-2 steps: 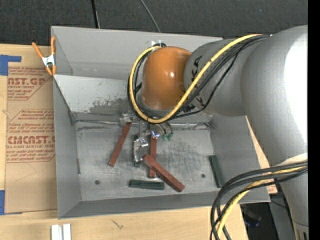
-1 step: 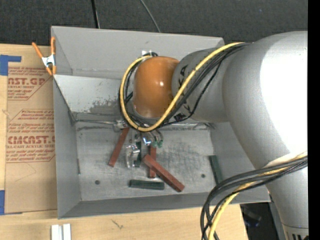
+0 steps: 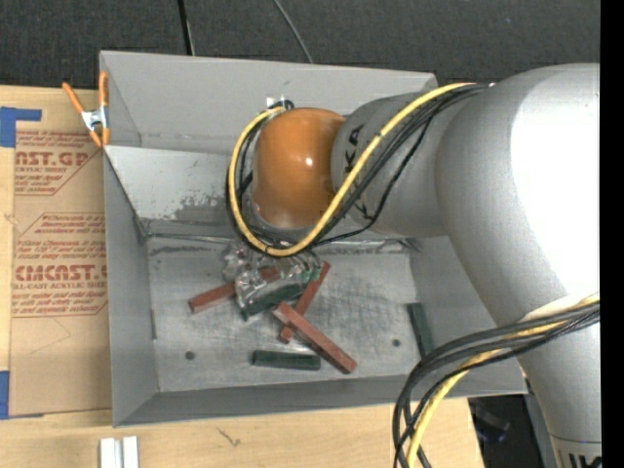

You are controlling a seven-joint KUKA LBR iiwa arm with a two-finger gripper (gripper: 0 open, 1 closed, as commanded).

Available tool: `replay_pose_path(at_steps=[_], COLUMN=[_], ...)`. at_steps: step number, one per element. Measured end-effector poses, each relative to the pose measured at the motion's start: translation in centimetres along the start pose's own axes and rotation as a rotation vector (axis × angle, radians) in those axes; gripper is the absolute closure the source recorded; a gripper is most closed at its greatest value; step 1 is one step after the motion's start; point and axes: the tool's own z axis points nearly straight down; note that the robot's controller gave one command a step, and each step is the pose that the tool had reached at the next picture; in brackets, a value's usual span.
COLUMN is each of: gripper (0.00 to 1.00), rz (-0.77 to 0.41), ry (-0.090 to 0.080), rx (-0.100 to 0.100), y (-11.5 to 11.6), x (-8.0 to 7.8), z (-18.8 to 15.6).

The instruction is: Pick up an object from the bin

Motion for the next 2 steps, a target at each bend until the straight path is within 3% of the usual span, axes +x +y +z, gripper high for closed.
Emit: replay_pose_path(at_steps=[2], gripper=[1.0], rz=[0.0], ry=[-0.001], rx=[0.0], y=[0.03], x=[0.07], z=[-0.6])
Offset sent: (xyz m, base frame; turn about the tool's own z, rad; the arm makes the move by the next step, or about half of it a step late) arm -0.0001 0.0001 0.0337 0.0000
